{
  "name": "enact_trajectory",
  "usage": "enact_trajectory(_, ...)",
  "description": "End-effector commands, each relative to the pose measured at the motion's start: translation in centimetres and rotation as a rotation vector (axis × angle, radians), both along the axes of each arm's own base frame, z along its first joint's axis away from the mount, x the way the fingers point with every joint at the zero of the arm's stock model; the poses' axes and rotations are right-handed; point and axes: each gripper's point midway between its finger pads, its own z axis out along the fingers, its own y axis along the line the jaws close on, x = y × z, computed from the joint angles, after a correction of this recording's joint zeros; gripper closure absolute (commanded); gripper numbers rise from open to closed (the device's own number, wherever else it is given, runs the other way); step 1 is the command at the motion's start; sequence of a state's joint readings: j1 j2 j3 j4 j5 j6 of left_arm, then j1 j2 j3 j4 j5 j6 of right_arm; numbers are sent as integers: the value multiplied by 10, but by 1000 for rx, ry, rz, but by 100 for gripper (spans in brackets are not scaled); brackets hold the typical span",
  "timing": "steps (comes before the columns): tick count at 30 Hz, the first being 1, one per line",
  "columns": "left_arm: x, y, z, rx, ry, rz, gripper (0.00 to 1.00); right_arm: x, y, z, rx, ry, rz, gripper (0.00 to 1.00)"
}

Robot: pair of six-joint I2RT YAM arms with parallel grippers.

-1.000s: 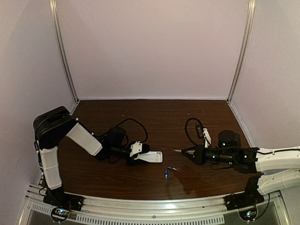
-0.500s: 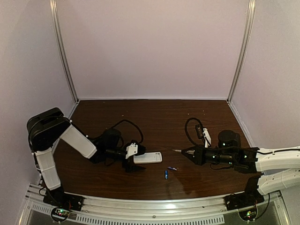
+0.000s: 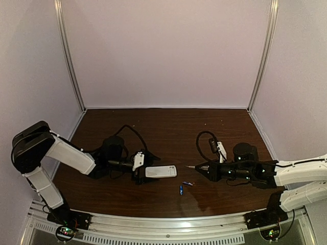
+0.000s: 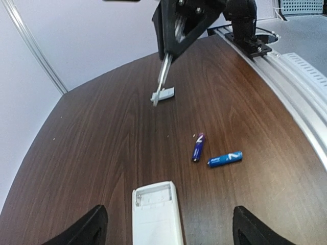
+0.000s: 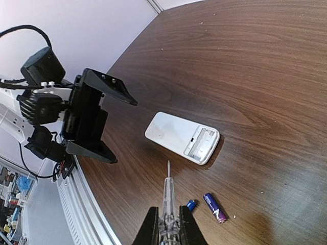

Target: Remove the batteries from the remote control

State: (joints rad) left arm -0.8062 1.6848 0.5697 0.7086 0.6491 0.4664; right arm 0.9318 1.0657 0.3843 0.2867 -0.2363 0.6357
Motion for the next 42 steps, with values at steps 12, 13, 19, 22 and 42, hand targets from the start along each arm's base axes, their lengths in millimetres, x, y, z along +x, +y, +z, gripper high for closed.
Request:
enact_trajectory(12,-41,-40,33,-50,-50,-47,30,-17,50,21,34,-12,96,100)
enact_trajectory(13,-41,-42,34,-54,-49,-43,32,-18,52,22,33,-13,97,100)
enact_trajectory(19,-41,-51,37,-56,-53,-18,41,-28,64,25,17,-18,120,100)
enact_trajectory(22,-40,-52,36,-53,-53,-14,45,-30,68,26,14,-22,124,100)
enact_trajectory(42,-47,-59,34,-30,-66,-29,83,-32,86,17,-16,-16,143,100)
